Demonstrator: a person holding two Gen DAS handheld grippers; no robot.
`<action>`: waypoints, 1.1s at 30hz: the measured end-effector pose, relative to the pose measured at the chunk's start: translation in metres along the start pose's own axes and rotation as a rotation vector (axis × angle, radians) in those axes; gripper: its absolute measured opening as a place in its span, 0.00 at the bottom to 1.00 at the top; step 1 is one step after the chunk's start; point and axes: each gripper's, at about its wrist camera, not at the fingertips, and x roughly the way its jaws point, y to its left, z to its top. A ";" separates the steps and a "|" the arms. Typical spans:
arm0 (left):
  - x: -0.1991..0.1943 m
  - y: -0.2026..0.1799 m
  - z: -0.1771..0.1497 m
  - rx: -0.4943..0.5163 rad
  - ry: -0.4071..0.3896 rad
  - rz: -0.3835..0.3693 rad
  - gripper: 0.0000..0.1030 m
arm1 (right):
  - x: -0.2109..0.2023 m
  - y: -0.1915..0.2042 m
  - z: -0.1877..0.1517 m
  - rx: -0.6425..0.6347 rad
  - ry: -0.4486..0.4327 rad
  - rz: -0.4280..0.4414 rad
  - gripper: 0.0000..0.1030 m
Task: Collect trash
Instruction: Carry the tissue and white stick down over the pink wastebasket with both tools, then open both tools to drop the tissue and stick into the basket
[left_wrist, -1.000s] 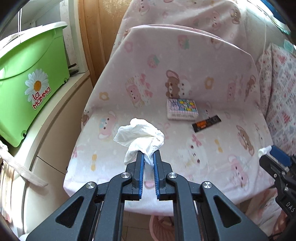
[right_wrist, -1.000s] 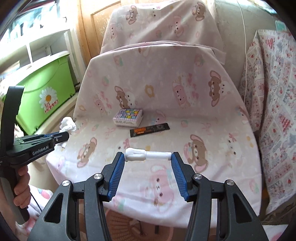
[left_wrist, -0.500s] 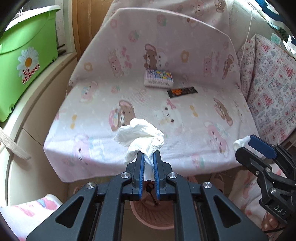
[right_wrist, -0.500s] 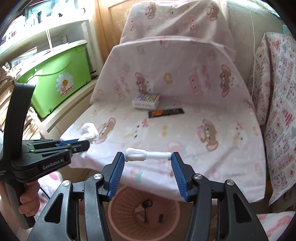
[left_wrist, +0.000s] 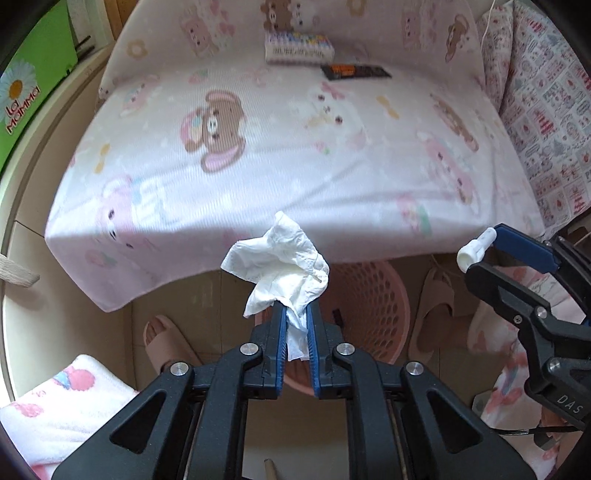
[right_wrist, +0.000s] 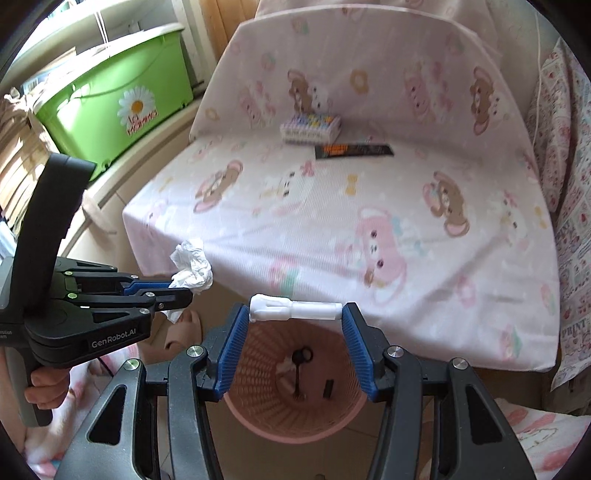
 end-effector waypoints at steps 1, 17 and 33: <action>0.005 0.000 -0.002 -0.004 0.020 -0.003 0.10 | 0.003 0.001 -0.001 -0.003 0.011 0.002 0.53; 0.086 0.012 -0.012 -0.062 0.214 0.035 0.11 | 0.084 0.008 -0.034 -0.052 0.249 -0.078 0.53; 0.134 0.005 -0.015 -0.056 0.309 0.100 0.13 | 0.134 0.005 -0.051 -0.072 0.340 -0.144 0.53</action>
